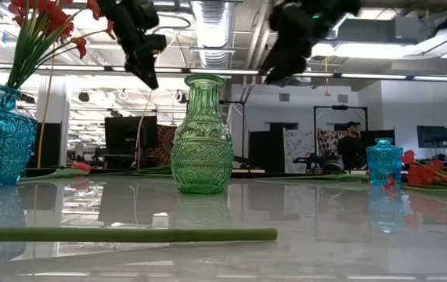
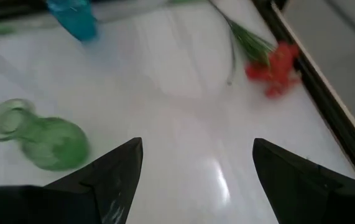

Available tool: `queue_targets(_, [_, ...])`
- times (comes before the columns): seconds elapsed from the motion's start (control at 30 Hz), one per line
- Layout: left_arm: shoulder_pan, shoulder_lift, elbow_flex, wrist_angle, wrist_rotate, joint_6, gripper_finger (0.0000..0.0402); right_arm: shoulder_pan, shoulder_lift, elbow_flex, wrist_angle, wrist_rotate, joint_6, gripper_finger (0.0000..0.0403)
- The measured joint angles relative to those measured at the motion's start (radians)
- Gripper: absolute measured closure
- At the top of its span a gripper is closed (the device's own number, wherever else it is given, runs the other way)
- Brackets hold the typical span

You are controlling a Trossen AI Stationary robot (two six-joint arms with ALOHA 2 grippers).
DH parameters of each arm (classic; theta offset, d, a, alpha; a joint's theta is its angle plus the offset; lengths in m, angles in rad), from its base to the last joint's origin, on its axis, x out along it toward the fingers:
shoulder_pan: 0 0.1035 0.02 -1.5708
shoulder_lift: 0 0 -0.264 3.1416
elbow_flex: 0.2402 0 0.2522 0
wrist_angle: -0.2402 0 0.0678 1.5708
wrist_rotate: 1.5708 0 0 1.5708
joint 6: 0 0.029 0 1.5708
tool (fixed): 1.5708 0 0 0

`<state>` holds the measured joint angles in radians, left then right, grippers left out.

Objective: Sort flowers into vase by color
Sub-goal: Put the top red flowers into the left blue vase

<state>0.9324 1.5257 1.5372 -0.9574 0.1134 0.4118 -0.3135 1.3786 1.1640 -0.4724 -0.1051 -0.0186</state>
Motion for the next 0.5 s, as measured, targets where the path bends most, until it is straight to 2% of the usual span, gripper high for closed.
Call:
queue_targets(0.1, [-0.003,0.054,0.000,-0.010,0.019,0.024,0.0295,0.045,-0.118,-0.192,0.196,0.000,0.017,0.0074])
queue_targets(0.2, [-0.011,0.105,0.000,-0.050,0.050,0.074,0.0295,0.094,-0.206,-0.329,0.346,0.000,0.044,0.0074])
queue_targets(0.37, [-0.031,0.154,-0.026,-0.045,0.039,0.131,0.0295,0.168,-0.275,-0.466,0.457,0.002,0.101,0.0074])
queue_targets(0.5, [-0.029,0.164,-0.068,-0.034,-0.014,0.170,0.0295,0.222,-0.280,-0.504,0.492,0.053,0.131,0.0074])
